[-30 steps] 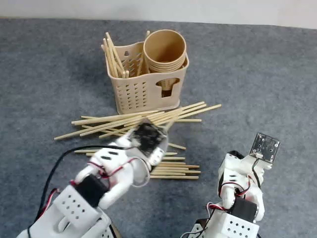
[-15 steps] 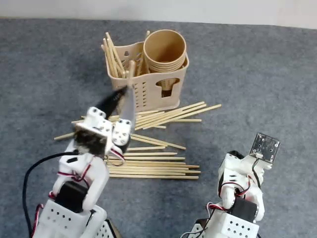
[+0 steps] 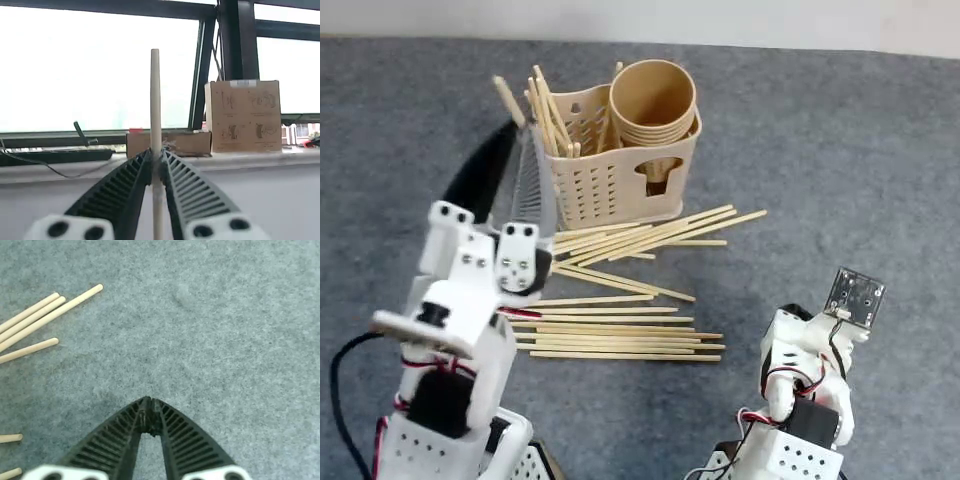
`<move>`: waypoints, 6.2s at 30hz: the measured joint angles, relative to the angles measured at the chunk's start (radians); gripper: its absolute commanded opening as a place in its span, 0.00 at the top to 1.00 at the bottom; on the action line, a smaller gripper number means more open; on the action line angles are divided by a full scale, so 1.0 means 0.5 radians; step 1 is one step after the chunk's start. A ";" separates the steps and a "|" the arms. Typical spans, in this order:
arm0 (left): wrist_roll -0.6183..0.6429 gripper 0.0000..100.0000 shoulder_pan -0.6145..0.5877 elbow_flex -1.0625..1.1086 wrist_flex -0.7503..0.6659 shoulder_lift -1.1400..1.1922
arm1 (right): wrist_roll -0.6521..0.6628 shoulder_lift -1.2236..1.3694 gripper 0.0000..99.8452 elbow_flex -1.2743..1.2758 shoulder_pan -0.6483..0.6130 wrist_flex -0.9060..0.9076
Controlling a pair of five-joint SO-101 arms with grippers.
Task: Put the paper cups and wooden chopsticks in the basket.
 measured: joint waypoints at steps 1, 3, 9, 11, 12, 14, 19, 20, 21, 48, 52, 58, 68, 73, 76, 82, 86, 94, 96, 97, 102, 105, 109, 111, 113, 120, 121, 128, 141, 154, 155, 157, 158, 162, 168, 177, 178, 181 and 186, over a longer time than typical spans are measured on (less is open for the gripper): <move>0.000 0.99 -0.003 -0.068 0.000 0.077 | 0.000 0.000 1.00 0.000 0.000 0.000; 0.000 0.99 -0.003 -0.206 -0.006 0.258 | 0.000 0.000 1.00 0.000 0.000 0.000; 0.000 0.99 -0.055 -0.598 -0.006 0.807 | 0.000 0.000 1.00 0.000 0.000 0.000; 0.000 0.99 -0.117 -0.709 -0.055 0.979 | 0.000 0.000 1.00 0.000 0.000 0.000; 0.000 0.99 -0.138 -0.758 -0.095 1.071 | 0.000 0.000 1.00 0.000 0.000 0.000; 0.000 0.99 -0.172 -0.847 -0.163 1.249 | 0.000 0.000 1.00 0.000 0.000 0.000; 0.000 0.99 -0.221 -1.016 -0.203 1.657 | 0.000 0.000 1.00 0.000 0.000 0.000; 0.000 0.99 -0.221 -1.034 -0.203 1.722 | 0.000 0.000 1.00 0.000 0.000 0.000; 0.000 0.99 -0.227 -1.053 -0.206 1.780 | 0.000 0.000 1.00 0.000 0.000 0.000; 0.353 0.88 -0.460 -1.473 0.979 1.946 | 0.000 0.000 1.00 0.000 0.000 0.000; 0.353 0.88 -0.460 -1.479 1.283 1.786 | 0.000 0.000 1.00 0.000 0.000 0.000; 0.353 0.88 -0.460 -1.482 1.706 1.504 | 0.000 0.000 1.00 0.000 0.000 0.000; 0.227 0.89 -0.436 -1.445 2.292 1.442 | 0.000 0.000 1.00 0.000 0.000 0.000; -0.018 0.89 -0.224 -1.240 2.403 1.439 | 0.000 0.000 1.00 0.000 0.000 0.000; -0.064 0.89 -0.101 -1.074 2.406 1.439 | 0.000 0.000 1.00 0.000 0.000 0.000; -0.206 0.89 0.172 -0.736 2.406 1.439 | 0.000 0.000 1.00 0.000 0.000 0.000; -0.288 0.88 0.356 -0.463 2.387 1.439 | 0.000 0.000 1.00 0.000 0.000 0.000; -0.322 0.88 0.516 -0.061 2.108 1.439 | 0.000 0.000 1.00 0.000 0.000 0.000; -0.359 0.88 0.546 -0.034 2.090 1.436 | 0.000 0.000 1.00 0.000 0.000 0.000; -0.377 0.88 0.571 -0.021 2.084 1.452 | 0.000 0.000 1.00 0.000 0.000 0.000; -0.399 0.88 0.687 -0.021 2.078 1.642 | 0.000 0.000 1.00 0.000 0.000 0.000; -0.399 0.88 0.703 -0.068 2.078 1.838 | 0.000 0.000 1.00 0.000 0.000 0.000; -0.399 0.89 0.697 -0.190 2.078 2.117 | 0.000 0.000 1.00 0.000 0.000 0.000; -0.399 0.89 0.697 -0.252 2.078 2.231 | 0.000 0.000 1.00 0.000 0.000 0.000; -0.399 0.89 0.697 -0.319 2.078 2.323 | 0.000 0.000 1.00 0.000 0.000 0.000; -0.402 0.97 0.706 -0.497 2.084 2.538 | 0.000 0.000 1.00 0.000 0.000 0.000; -0.402 0.99 0.706 -0.506 2.084 2.550 | 0.000 0.000 1.00 0.000 0.000 0.000; -0.405 0.99 0.712 -0.549 2.124 2.559 | 0.000 0.000 1.00 0.000 0.000 0.000; -0.399 0.99 0.706 -0.313 2.237 1.912 | 0.000 0.000 1.00 0.000 0.000 0.000; -0.399 0.86 0.709 -0.261 2.194 1.918 | 0.000 0.000 1.00 0.000 0.000 0.000; -0.399 0.86 0.709 -0.261 2.176 1.970 | 0.000 0.000 1.00 0.000 0.000 0.000; -0.399 0.85 0.709 -0.261 2.139 2.078 | 0.000 0.000 1.00 0.000 0.000 0.000; -0.399 0.85 0.709 -0.264 2.130 2.133 | 0.000 0.000 1.00 0.000 0.000 0.000; -0.399 0.86 0.611 -0.347 2.114 2.332 | 0.000 0.000 1.00 0.000 0.000 0.000; -0.399 0.92 0.540 -0.568 2.124 2.596 | 0.000 0.000 1.00 0.000 0.000 0.000; -0.402 0.99 0.559 -0.690 2.179 2.719 | 0.000 0.000 1.00 0.000 0.000 0.000; -0.402 0.99 0.565 -0.690 2.179 2.719 | 0.000 0.000 1.00 0.000 0.000 0.000; -0.402 0.99 0.565 -0.690 2.179 2.719 | 0.000 0.000 1.00 0.000 0.000 0.000; -0.402 0.99 0.565 -0.687 2.179 2.700 | 0.000 0.000 1.00 0.000 0.000 0.000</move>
